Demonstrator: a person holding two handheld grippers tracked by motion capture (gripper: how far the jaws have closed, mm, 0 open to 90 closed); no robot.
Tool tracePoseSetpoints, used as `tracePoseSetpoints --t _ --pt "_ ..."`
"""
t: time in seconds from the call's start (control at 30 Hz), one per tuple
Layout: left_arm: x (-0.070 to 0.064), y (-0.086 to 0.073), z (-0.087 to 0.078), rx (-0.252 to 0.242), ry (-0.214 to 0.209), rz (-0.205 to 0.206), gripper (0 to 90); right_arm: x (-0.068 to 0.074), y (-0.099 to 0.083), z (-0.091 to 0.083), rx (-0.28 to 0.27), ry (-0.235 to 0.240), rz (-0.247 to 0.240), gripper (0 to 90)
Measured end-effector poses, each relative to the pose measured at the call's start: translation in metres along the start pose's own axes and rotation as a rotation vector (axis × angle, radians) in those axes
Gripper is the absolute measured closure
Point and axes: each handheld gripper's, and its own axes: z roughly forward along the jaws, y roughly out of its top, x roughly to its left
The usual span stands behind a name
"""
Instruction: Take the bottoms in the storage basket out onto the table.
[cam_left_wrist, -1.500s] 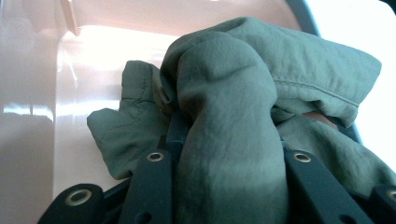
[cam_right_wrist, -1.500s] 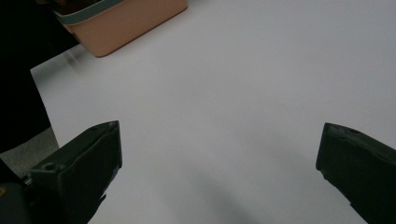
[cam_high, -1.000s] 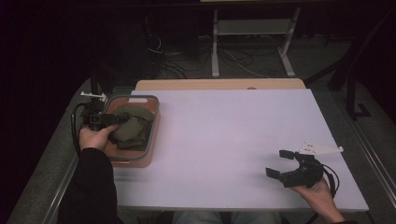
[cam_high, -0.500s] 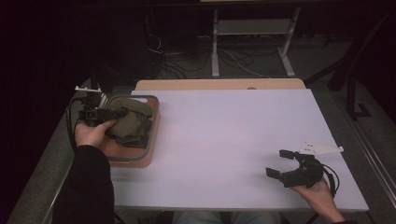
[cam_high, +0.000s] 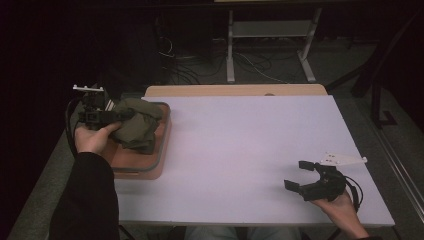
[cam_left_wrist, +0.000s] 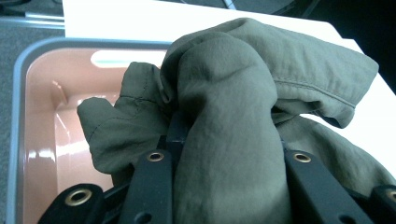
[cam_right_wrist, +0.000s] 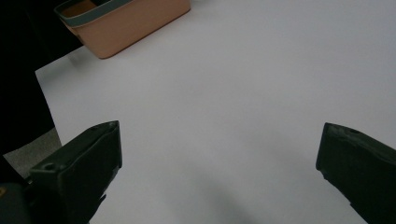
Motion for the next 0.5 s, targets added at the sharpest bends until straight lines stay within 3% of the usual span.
tracePoseSetpoints --t 0.5 --pt "-0.026 0.019 -0.014 -0.018 -0.034 0.069 65.7 0.000 0.000 0.000 -0.003 0.000 -0.001 0.0"
